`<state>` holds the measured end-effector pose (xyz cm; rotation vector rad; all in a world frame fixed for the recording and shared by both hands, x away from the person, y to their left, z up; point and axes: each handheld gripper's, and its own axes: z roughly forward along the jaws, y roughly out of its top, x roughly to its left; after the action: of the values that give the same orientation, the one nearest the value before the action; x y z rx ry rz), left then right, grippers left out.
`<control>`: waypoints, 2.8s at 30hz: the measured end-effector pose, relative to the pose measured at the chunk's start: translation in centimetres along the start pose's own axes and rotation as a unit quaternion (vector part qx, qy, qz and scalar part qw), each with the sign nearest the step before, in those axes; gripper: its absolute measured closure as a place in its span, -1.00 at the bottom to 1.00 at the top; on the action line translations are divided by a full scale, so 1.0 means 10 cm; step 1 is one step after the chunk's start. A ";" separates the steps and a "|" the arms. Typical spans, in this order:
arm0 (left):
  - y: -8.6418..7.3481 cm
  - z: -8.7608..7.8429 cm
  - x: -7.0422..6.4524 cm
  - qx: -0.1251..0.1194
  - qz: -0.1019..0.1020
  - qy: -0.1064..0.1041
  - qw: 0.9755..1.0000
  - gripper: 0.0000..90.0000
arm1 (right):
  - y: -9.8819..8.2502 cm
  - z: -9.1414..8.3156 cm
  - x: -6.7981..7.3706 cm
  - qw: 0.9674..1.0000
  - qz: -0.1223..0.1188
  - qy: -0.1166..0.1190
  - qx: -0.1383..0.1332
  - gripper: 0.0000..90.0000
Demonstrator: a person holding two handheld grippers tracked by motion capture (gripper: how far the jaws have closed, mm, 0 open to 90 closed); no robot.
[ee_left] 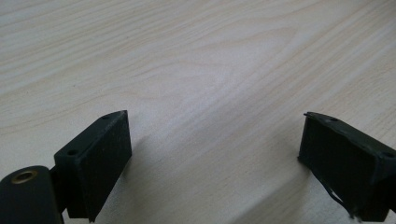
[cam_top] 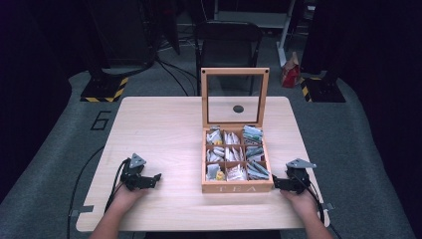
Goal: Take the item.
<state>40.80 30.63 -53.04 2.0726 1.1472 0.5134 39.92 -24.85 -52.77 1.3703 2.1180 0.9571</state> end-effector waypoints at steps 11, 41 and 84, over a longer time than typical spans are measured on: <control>0.00 0.00 0.01 -0.001 0.003 0.000 1.000 -0.79 | 0.03 -0.03 -0.03 1.000 -0.001 0.003 0.017 -0.47; 0.01 0.00 0.01 0.002 0.002 -0.001 1.000 -0.79 | 0.27 -0.52 -0.12 1.000 -0.014 0.021 0.000 -0.16; 0.01 0.00 0.01 0.002 0.001 -0.001 1.000 -0.79 | 0.65 -0.74 0.31 0.989 -0.077 0.118 -0.038 0.42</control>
<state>40.86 30.66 -52.99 2.0778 1.1456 0.5113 37.56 -22.63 -42.96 1.0835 2.2939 1.1721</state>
